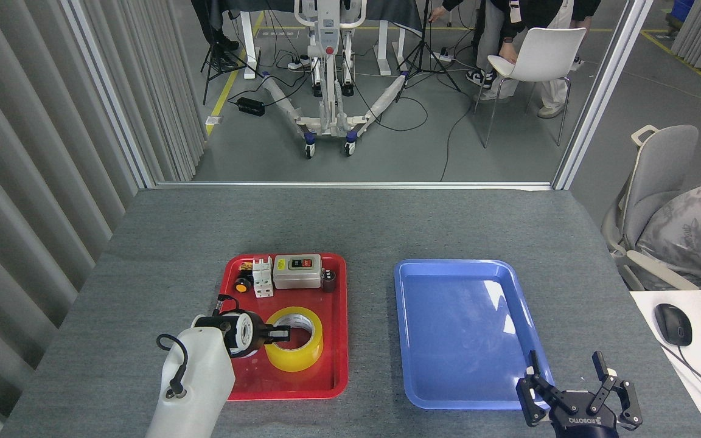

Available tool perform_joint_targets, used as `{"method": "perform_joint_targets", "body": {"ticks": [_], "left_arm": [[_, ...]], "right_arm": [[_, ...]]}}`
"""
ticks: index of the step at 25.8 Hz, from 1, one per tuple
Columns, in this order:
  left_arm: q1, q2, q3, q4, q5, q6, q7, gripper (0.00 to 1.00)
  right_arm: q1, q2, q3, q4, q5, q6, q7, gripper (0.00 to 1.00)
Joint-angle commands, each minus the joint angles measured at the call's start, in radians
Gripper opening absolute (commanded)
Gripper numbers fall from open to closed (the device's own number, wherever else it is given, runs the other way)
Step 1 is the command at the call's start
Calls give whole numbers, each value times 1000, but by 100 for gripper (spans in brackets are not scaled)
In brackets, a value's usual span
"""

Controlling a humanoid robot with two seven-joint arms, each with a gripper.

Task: Place and move tape with both arms
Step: 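Insert the left gripper into the tape roll's hole and grip it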

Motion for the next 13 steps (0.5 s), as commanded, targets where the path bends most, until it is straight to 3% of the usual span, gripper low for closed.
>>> {"method": "perform_joint_targets", "body": {"ticks": [1, 6, 8, 13], "left_arm": [[1, 2, 1, -7, 7, 2, 16, 37], [6, 6, 8, -16, 9, -3, 20, 34], [8, 6, 11, -27, 12, -6, 17, 17], [12, 6, 27, -35, 70, -5, 23, 12]], "right_arm": [[0, -2, -1, 1, 0, 3, 1, 100], [0, -2, -3, 2, 0, 4, 1, 100], [0, -2, -3, 1, 0, 4, 0, 100], [3, -2, -3, 2, 0, 4, -2, 100]]}}
